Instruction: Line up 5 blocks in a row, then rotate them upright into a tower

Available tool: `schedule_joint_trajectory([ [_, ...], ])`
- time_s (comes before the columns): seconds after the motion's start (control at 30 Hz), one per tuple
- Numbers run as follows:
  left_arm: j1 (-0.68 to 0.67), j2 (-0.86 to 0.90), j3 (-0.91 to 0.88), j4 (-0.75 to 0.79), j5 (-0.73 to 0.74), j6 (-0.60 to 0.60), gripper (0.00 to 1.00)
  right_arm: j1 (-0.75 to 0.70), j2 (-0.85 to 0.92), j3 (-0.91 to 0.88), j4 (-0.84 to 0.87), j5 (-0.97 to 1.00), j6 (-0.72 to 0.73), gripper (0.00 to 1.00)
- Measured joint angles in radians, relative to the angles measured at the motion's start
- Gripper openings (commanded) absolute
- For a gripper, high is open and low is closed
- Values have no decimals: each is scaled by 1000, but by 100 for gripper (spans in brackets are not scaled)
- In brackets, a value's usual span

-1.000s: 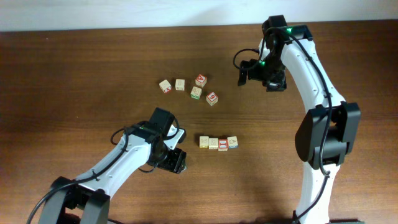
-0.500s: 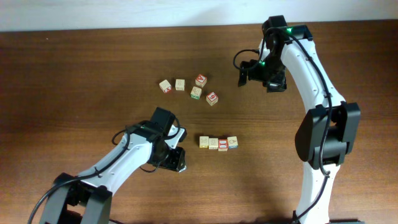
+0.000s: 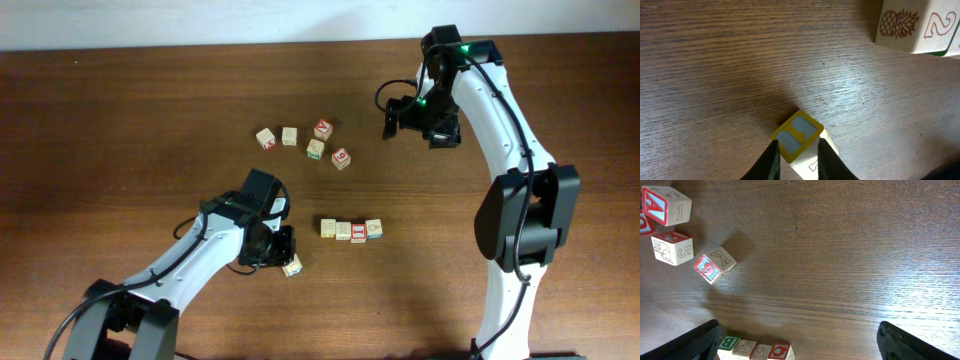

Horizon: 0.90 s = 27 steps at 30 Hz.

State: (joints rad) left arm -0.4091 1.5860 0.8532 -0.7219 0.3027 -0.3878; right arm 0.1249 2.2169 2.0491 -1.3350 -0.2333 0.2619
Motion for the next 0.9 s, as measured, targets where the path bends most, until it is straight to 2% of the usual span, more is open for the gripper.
schedule_joint_trajectory([
  [0.07,2,0,2,-1,-2,-27,21,0,0,0,0,0,0,98],
  [0.2,2,2,3,-8,-23,-63,49,0,0,0,-1,0,0,99],
  [0.3,2,8,4,-26,-56,-84,59,0,0,0,-1,0,0,99],
  [0.4,1,21,19,-99,-82,-88,58,0,0,0,-1,0,0,99],
  [0.5,1,21,65,-154,-98,-90,47,0,0,0,-1,0,-1,99],
  [0.63,1,21,85,-185,-105,-112,40,0,0,0,-1,0,0,99],
  [0.77,1,27,85,-187,-113,-137,40,0,0,0,-1,0,0,99],
  [0.9,-6,52,87,-185,-116,-152,50,0,0,0,-1,0,-1,99],
])
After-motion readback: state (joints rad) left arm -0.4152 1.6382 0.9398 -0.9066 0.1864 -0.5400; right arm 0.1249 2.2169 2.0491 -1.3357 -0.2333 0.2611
